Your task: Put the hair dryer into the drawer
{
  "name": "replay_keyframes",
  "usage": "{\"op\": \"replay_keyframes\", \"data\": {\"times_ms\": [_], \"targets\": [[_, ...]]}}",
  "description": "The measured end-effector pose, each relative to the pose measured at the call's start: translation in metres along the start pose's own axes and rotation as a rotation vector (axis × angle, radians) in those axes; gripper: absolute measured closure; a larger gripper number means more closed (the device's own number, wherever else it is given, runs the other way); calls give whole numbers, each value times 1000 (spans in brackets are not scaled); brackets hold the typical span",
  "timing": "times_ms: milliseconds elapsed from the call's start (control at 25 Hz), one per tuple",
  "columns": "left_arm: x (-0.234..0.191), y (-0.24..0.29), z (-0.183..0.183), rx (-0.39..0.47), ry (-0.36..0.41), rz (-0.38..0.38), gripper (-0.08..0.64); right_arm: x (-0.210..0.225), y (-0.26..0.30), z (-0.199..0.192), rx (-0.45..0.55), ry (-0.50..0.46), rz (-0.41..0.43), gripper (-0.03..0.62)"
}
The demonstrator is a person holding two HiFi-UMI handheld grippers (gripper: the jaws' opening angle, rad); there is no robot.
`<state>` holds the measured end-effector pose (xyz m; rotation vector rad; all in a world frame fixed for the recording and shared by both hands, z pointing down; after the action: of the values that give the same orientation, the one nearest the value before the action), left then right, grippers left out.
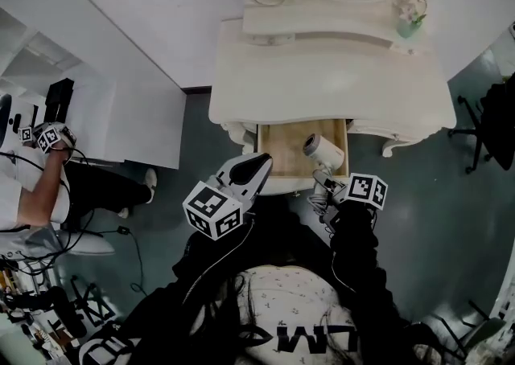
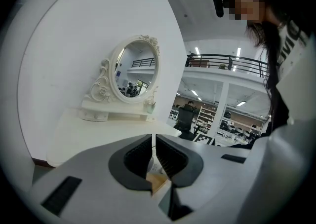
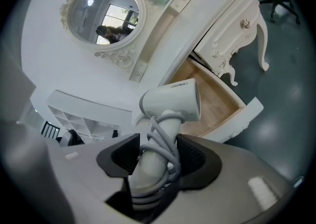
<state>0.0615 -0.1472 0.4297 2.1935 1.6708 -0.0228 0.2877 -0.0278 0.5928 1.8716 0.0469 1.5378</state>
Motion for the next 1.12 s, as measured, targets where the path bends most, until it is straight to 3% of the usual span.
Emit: {"op": "replay_keyframes", "data": {"times_ms": [360, 920, 1120], "targets": [[-51, 8, 8, 10, -34, 30, 558, 18, 40, 40, -92, -46, -190, 348], [-106, -4, 7, 53, -87, 80, 558, 21, 91, 79, -92, 8, -299, 348], [-121, -10, 5, 55, -99, 98, 558, 24, 110, 82, -52, 90, -302, 348]]}}
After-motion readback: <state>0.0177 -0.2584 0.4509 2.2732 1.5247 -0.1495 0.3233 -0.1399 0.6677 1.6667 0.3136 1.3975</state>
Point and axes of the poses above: the fingertips, and each gripper's own axes: y forward along the fingers, x to its right, z out of its top, the point moved 8 cm from there along -y, backward along the fingers, and after that the axes turned 6 degrees about y, right-handed, at the moved point
